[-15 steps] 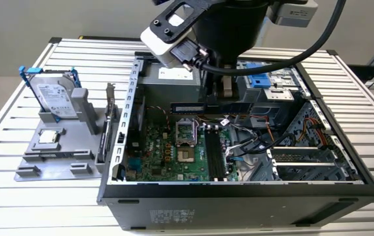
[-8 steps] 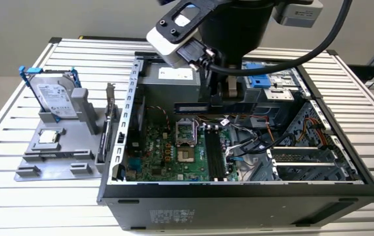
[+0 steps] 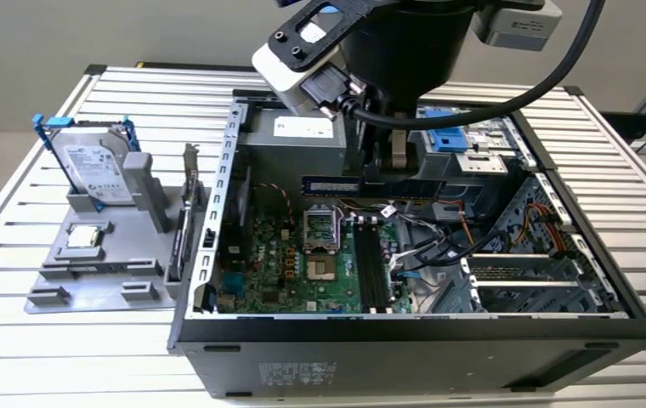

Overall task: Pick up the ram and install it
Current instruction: 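Pick up the ram and move it above insertion slot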

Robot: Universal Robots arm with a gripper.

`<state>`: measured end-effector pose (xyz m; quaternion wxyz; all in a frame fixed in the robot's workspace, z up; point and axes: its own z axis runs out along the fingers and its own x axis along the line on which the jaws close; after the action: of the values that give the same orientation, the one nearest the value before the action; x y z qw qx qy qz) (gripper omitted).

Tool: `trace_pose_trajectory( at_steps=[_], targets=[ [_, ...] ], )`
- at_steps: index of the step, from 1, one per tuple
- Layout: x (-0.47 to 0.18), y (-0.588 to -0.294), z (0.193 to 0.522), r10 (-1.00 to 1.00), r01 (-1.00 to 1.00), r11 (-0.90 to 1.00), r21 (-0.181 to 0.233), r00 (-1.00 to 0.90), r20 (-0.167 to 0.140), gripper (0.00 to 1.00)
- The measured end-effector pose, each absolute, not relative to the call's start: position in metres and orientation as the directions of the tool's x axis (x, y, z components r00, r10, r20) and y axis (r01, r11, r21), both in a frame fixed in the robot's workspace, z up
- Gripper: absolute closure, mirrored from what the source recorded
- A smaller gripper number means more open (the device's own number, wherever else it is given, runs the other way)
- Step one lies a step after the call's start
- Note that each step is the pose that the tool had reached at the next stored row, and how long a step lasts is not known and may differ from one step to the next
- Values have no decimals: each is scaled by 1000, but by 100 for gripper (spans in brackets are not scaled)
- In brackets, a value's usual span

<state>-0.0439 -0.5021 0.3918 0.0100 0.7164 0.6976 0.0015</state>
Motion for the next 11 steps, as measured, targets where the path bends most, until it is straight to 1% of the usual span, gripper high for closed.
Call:
trace_pose_trajectory(
  at_steps=[11],
  targets=[
    [-43, -502, 392, 1000, 1000, -27, 16, 27, -12, 100]
  ],
)
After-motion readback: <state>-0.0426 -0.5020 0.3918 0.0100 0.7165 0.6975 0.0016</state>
